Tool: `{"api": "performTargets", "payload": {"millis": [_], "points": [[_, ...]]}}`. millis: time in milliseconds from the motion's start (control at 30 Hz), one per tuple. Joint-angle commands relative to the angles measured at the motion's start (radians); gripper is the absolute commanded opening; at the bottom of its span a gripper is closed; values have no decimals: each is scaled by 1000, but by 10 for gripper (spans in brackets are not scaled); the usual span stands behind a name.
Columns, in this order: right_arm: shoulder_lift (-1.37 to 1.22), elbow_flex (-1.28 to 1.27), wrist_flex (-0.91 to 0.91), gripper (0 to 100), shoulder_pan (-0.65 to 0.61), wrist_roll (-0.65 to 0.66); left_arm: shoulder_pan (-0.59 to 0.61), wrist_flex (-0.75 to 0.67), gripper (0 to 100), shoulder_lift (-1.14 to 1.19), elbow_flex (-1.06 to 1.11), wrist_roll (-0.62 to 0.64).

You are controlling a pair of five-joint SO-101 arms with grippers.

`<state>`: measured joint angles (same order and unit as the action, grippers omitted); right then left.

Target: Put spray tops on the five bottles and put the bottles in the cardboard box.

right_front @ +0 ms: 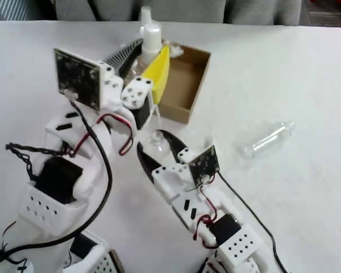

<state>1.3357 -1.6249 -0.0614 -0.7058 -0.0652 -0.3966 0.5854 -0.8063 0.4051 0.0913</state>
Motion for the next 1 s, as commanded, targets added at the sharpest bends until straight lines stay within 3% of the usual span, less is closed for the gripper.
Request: {"api": "performTargets", "payload": {"millis": [0,400,800,967], "points": [[10,11,4,16,-4,14,-27,-5,20,-90,72,12],[15,0,5,16,-4,14,-70,-6,20,-211,236,6],[10,-5,5,16,-4,14,-70,-74,20,-205,117,5],[10,-5,5,16,-4,14,-70,-77,20,-205,157,-75]]}}
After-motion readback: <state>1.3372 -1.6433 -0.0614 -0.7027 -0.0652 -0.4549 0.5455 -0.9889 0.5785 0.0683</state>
